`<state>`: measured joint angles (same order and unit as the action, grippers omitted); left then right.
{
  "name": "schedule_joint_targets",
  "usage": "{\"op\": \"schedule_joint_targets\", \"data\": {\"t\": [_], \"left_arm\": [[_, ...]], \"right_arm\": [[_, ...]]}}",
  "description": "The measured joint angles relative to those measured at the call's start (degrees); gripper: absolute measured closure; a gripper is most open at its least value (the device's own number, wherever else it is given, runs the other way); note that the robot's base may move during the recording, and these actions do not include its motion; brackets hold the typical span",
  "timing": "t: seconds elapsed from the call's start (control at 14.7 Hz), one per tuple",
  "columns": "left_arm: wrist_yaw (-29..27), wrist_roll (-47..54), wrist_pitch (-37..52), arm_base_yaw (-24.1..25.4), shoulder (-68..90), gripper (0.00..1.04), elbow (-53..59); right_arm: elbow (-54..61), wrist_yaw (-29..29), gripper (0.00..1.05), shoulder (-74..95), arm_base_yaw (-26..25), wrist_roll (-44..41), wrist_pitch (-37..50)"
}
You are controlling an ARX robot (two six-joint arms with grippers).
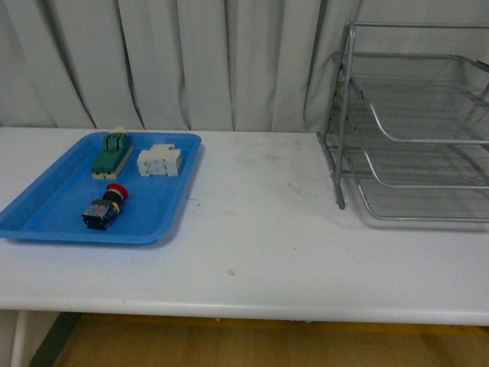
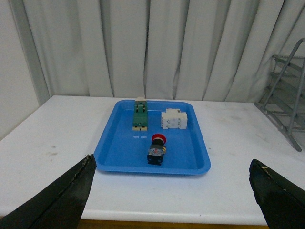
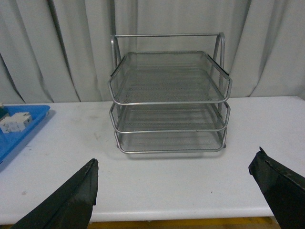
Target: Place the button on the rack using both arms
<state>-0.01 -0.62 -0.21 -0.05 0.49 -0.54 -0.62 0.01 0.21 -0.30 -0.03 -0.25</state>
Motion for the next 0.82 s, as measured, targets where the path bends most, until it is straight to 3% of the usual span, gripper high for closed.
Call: {"op": "schedule_joint_targets", "data": {"t": [0.61,0.68,0.82], "left_arm": [[0.0,0.0,0.0,0.0,0.0,0.07,0.0],[0.0,0.0,0.0,0.0,0.0,0.07,0.0],[0.0,0.0,0.0,0.0,0.0,0.07,0.0]], "right_arm": [[0.0,0.0,0.06,0.0,0.0,0.0,0.0],[-1.5,-2.6,0.06,1.6,-0.8,2.9,-5.2],[-1.7,-11.9,0.06,19.3,-7.8,17.7,5.2]]}}
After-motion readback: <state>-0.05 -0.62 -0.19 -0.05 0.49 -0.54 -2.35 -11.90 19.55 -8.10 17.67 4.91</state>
